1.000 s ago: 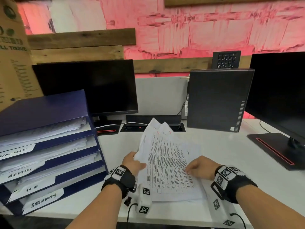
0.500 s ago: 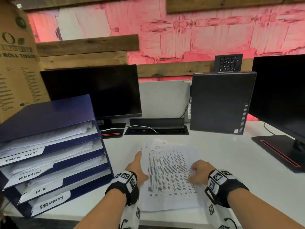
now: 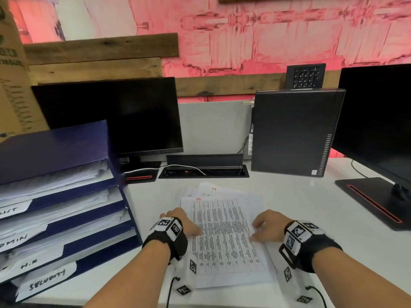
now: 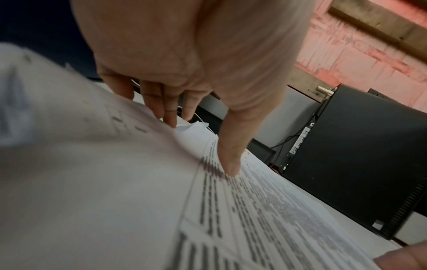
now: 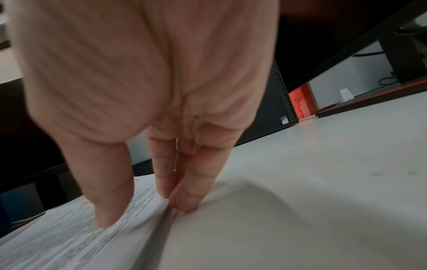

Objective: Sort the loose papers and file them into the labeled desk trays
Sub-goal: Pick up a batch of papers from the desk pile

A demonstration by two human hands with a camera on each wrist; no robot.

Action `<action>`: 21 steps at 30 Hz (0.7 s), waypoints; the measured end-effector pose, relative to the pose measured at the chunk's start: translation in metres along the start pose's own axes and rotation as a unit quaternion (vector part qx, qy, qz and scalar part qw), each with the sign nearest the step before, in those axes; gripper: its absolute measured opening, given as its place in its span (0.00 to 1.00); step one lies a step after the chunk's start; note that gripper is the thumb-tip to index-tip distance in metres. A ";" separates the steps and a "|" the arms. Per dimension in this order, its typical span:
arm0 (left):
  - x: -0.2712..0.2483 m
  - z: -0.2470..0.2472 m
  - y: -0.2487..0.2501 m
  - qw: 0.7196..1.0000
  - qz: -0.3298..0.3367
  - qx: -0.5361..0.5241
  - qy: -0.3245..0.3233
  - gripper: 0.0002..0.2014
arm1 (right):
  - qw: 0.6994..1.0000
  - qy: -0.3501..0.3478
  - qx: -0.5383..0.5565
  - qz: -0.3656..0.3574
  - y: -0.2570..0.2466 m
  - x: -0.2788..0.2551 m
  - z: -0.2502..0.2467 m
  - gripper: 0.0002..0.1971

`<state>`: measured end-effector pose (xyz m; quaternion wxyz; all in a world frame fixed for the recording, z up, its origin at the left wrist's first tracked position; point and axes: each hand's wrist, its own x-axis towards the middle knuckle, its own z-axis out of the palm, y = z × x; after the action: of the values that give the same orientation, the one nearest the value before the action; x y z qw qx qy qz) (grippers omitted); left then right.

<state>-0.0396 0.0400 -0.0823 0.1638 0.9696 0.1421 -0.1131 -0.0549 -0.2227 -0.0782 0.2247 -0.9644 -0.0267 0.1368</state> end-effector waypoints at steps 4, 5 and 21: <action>0.008 0.000 0.001 1.000 -0.010 -0.004 0.007 0.37 | 1.000 -0.009 0.026 -0.011 0.007 0.002 -0.002 0.21; 0.008 0.000 0.001 1.000 -0.014 0.004 0.005 0.38 | 0.999 -0.012 0.035 -0.011 0.008 0.003 -0.003 0.21; 0.021 0.005 0.022 0.995 0.045 -0.086 0.021 0.06 | 0.998 -0.029 0.059 -0.020 0.017 0.013 -0.004 0.17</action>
<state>-0.0138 0.0234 -0.0866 0.2484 0.9595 0.1108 -0.0728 -0.0411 -0.2384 -0.0852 0.2827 -0.9445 -0.0441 0.1616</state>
